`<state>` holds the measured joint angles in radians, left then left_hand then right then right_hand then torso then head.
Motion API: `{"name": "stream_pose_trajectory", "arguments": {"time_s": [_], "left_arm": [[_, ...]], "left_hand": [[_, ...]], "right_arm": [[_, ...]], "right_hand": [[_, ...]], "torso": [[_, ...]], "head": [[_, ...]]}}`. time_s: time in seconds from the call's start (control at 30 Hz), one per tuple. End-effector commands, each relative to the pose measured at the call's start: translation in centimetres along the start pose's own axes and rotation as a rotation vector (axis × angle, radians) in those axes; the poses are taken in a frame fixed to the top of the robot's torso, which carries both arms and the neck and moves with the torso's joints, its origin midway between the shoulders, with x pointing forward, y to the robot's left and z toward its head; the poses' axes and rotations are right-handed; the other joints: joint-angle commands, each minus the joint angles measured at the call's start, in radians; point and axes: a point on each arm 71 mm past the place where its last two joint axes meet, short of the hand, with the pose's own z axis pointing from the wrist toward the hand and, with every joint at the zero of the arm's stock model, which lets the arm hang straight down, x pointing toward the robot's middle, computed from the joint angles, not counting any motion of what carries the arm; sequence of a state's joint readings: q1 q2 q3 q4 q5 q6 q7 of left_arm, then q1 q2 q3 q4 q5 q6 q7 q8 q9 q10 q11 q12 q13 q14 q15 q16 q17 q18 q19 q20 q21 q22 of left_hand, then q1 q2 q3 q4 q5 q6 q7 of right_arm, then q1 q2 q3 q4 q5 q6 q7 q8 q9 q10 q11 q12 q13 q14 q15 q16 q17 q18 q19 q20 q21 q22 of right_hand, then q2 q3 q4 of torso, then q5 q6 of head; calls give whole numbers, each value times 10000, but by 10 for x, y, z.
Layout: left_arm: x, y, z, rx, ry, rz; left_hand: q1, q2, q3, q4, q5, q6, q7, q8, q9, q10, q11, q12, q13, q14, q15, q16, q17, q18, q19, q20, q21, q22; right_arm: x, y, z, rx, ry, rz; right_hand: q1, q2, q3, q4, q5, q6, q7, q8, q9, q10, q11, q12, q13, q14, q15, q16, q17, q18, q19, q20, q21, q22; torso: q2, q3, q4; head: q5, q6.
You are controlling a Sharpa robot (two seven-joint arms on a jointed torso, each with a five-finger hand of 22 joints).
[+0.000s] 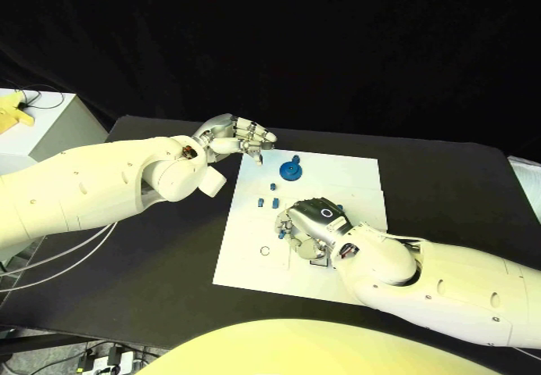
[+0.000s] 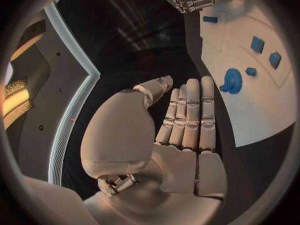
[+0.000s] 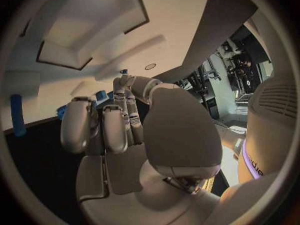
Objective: Assemble the parts on the task board
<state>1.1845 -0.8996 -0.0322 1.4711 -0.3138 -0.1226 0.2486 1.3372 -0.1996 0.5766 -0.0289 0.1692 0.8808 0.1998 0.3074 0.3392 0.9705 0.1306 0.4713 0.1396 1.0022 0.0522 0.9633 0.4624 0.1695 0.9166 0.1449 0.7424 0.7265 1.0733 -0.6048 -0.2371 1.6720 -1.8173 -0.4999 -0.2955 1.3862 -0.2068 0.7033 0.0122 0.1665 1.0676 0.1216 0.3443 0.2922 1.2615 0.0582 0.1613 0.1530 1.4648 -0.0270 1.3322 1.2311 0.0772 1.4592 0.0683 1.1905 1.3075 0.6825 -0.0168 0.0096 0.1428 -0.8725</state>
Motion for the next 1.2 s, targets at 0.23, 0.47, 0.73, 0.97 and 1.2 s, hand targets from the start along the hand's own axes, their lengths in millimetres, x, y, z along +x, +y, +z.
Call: {"name": "stream_pose_trajectory", "arguments": {"time_s": [0.23, 0.47, 0.73, 0.97, 1.2], "left_arm": [[2, -1, 0, 14, 209, -128], [2, -1, 0, -4, 240, -136], [3, 0, 0, -40, 265, -142], [2, -1, -1, -36, 209, -298], [1, 0, 0, -49, 95, -617]], "left_hand": [[69, 1, -52, 24, -16, -44, 4, -6, -17, -62, -2, -17, -11, -29, 51, -34, -9, 127, 44, 36, -55, -12], [60, 2, -69, 30, -18, -60, 9, -2, -22, -80, 5, -15, -13, -41, 59, -41, -12, 126, 37, 41, -63, -15], [61, 4, -73, 30, -18, -68, 11, -2, -24, -88, 7, -15, -14, -47, 61, -45, -14, 126, 34, 43, -67, -17], [61, 4, -73, 30, -18, -68, 11, -2, -24, -88, 7, -15, -14, -47, 61, -45, -14, 126, 34, 43, -67, -17], [73, 21, -72, 28, -14, -75, 11, 3, -27, -95, 7, -11, -15, -56, 63, -51, -17, 127, 29, 45, -73, -19]], "right_arm": [[3, -1, 1, 19, 170, -265], [4, 0, 2, -2, 218, -292], [7, 2, 3, -128, 517, -301], [11, 3, 3, -343, 985, -240], [12, 3, 2, -397, 1176, -221]], "right_hand": [[3, 128, 54, -25, 35, 48, -2, 8, 12, 100, -93, 1, 16, 331, -53, -19, -10, -55, 150, -24, 43, 746], [3, 128, 54, -25, 35, 48, -2, 8, 12, 100, -93, 1, 16, 331, -53, -19, -10, -55, 150, -24, 43, 746], [-52, 120, 60, -47, 24, 40, 6, 5, 25, 105, -88, -22, 25, 325, -51, -39, -41, -42, 133, -24, -22, 719], [-484, -138, -265, -43, -31, -214, 66, -129, 39, -123, -7, -245, 18, 279, 28, -166, -218, -10, 49, 39, -267, 623], [-887, -465, -667, 95, -27, -646, 131, -413, -16, -732, 161, -535, -108, 156, 169, -391, -558, 110, -204, 163, -1015, 281]], "torso": [[6, -4, 0], [2, -4, 2], [3, -8, 4], [-1, -10, -1], [-7, -1, 0]], "head": [[-5, -1], [-1, -1], [8, -1], [17, -1], [20, -1]]}}
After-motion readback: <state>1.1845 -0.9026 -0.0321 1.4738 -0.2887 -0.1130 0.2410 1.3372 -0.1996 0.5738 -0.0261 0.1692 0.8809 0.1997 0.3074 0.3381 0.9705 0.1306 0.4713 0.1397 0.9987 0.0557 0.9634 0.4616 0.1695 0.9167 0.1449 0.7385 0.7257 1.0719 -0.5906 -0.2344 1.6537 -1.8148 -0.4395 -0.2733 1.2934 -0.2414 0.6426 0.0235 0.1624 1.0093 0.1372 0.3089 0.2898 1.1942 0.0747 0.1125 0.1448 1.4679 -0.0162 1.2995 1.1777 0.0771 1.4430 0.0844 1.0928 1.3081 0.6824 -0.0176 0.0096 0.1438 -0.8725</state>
